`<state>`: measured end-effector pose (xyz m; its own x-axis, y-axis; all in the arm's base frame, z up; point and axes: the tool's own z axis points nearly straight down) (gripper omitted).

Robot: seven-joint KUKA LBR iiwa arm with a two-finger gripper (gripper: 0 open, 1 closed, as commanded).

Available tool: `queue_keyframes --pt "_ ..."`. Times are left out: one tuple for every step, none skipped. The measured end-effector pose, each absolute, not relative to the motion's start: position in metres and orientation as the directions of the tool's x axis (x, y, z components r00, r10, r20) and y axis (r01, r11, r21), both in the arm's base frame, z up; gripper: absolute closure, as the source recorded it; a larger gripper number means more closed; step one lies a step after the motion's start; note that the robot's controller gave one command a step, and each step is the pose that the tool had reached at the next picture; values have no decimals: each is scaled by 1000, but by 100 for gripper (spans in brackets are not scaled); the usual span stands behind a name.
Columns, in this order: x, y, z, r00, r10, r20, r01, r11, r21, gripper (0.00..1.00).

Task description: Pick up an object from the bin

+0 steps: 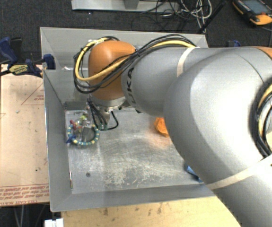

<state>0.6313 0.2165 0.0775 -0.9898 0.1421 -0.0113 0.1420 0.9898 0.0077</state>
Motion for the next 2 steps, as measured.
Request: queue_keyframes --pt "631 217 78 -990 142 -12 142 990 8 100" --pt "636 211 226 -1000 -5 -7 -5 1000 2 100"
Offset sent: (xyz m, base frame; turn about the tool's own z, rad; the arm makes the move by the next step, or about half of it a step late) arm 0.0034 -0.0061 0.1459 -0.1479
